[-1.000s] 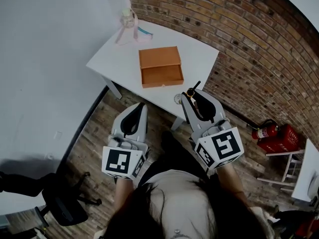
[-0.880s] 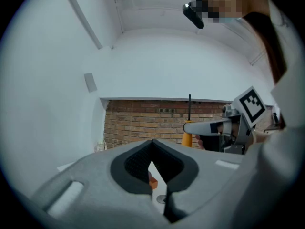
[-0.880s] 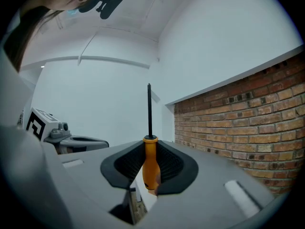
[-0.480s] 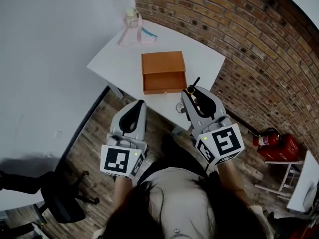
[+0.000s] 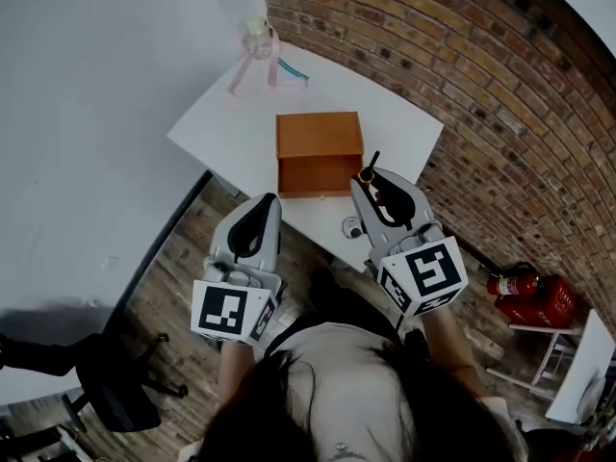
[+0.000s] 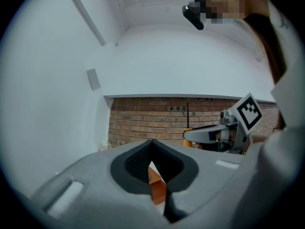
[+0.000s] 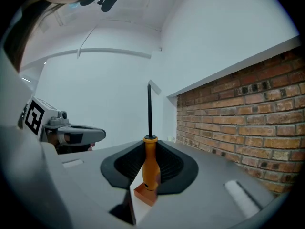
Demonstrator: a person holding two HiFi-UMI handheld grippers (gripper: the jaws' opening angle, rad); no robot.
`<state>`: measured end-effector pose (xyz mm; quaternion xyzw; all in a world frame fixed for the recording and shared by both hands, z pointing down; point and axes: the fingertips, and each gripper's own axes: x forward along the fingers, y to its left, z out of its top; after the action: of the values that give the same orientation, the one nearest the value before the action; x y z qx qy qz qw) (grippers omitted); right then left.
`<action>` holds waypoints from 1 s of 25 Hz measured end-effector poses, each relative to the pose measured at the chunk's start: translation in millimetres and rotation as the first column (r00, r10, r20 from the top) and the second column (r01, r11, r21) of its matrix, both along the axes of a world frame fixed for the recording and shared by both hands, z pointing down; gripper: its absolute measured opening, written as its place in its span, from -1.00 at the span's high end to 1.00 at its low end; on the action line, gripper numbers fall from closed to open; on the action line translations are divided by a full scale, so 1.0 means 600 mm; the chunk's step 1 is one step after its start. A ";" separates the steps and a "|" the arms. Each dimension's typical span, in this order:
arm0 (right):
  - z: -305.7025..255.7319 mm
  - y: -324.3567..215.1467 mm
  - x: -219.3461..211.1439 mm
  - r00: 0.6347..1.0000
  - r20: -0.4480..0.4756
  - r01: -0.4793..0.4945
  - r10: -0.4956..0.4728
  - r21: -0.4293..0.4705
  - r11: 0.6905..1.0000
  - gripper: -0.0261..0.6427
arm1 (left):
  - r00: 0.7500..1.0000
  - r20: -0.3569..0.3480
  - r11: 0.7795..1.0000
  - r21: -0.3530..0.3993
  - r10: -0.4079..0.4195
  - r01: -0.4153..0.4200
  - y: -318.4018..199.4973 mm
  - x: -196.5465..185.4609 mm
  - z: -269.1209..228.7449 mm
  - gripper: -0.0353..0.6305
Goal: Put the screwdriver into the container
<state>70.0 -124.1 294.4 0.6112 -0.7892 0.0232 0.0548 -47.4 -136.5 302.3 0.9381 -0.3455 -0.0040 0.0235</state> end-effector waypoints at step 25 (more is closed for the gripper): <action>0.095 -0.146 0.041 0.993 -0.051 0.101 -0.107 -0.123 0.987 0.69 | 0.996 0.022 0.996 -0.041 -0.085 0.085 -0.122 0.031 0.030 0.89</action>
<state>94.9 -211.5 351.6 0.5652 -0.8153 0.0502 0.1152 -28.6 -209.5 320.3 0.9218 -0.3854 0.0118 0.0393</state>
